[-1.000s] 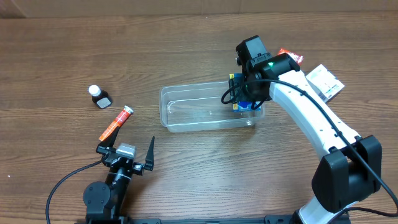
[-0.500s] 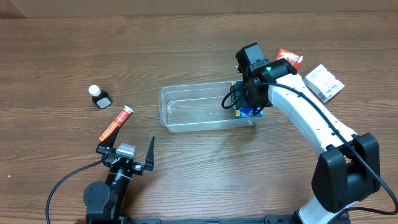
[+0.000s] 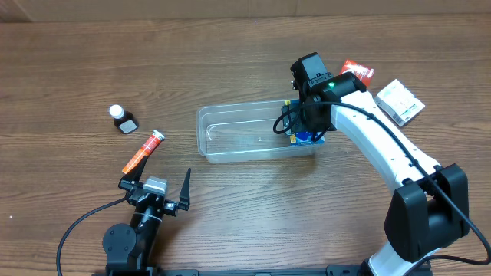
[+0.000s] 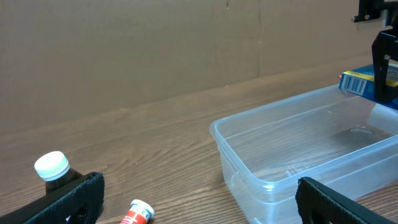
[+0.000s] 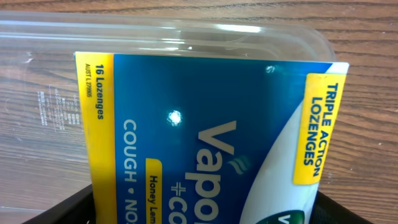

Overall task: Pack container
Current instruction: 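Lift the blue box and carry it over the container's right end, then lower the blue box into the container and open the right gripper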

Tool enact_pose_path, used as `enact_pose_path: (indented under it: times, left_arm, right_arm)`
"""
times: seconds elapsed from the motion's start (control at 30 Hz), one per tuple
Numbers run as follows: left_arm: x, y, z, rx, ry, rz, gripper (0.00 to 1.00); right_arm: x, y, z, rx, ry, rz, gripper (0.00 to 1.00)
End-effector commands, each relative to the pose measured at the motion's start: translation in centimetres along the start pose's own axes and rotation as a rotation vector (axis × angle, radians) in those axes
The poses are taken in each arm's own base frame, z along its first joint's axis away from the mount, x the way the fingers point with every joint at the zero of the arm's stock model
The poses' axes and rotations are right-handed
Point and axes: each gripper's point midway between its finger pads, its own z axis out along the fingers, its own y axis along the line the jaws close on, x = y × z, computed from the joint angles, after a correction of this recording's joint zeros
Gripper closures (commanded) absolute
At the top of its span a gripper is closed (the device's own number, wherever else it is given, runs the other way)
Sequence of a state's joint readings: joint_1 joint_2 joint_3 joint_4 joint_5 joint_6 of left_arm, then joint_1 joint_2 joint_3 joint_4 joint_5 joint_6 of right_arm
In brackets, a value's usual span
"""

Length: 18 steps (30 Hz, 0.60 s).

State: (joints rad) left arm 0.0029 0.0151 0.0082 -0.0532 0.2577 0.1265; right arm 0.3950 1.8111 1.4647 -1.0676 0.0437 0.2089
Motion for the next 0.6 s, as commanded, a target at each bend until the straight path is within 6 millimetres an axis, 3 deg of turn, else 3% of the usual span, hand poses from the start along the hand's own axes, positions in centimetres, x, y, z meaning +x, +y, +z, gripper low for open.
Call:
enact_pose_path:
  times: [0.0, 0.47, 0.57]
  left_arm:
    - [-0.06, 0.35, -0.06, -0.017, -0.006, 0.01, 0.0]
    - [-0.06, 0.35, -0.06, -0.017, -0.006, 0.01, 0.0]
    - [-0.06, 0.36, -0.06, -0.017, -0.006, 0.01, 0.0]
  right_arm:
    - [0.07, -0.06, 0.09, 0.003, 0.0, 0.0, 0.18]
    - [-0.6, 0.26, 0.07, -0.012, -0.027, 0.001, 0.17]
    - [-0.73, 0.29, 0.07, -0.013, -0.032, 0.001, 0.13]
